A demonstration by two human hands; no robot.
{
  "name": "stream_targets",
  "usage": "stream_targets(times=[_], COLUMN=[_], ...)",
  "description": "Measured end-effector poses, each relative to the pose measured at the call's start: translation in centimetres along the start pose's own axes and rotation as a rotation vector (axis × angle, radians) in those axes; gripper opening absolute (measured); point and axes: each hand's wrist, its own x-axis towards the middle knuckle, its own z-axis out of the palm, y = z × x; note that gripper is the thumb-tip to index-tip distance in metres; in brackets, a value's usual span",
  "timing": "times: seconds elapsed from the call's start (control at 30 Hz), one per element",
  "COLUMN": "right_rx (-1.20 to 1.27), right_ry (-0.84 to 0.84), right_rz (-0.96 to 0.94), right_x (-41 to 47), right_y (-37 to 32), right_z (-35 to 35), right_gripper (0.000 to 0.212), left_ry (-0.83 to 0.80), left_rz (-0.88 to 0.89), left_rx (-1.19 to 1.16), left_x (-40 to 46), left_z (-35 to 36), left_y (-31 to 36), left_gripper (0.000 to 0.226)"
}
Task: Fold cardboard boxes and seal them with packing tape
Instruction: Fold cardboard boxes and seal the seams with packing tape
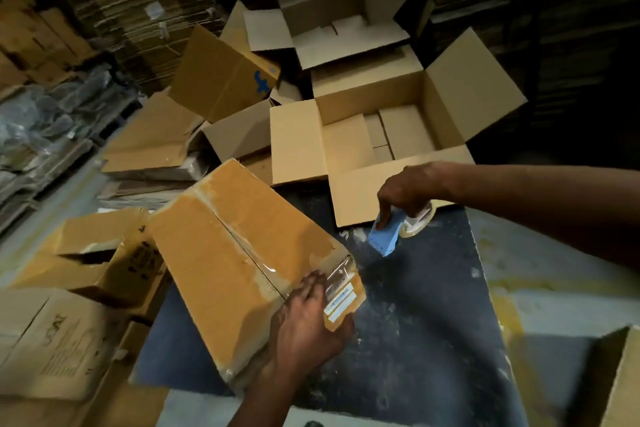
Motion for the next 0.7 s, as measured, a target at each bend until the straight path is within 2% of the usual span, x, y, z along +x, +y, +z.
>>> stream_targets(times=[0.1,0.2,0.3,0.37,0.53,0.6,0.7], right_rx=[0.069,0.113,0.160,0.171,0.115,0.145,0.278], right_ry=[0.015,0.046,0.057,0.068,0.123,0.131,0.234], right_rz=[-0.043,-0.102,-0.148,-0.185,-0.256,-0.249,-0.207], right_x=[1.2,1.9,2.8,3.3,4.4,4.1,3.7], right_y=[-0.6,-1.1,-1.8,-2.1,-2.4,-2.1,-1.1], right_z=[1.6,2.3,2.7,2.8,3.3,4.5,6.3], right_gripper=[0.072,0.057,0.054,0.056,0.053,0.049,0.039], left_ry=[0.031,0.057,-0.044,-0.121,-0.218,-0.221,-0.218], left_rz=[0.040,0.165,0.361,0.427,0.493,0.516,0.538], left_rx=[0.219,0.356,0.427,0.497,0.518,0.514,0.503], left_x=[1.1,3.7,7.2,9.3,12.0,12.5,13.0], left_z=[-2.2,-3.7,-4.5,-4.7,-4.8,-4.7,-4.4], left_y=[0.6,1.1,1.5,1.7,1.3,1.2,1.2], left_gripper=[0.086,0.085,0.086,0.088,0.095,0.097,0.106])
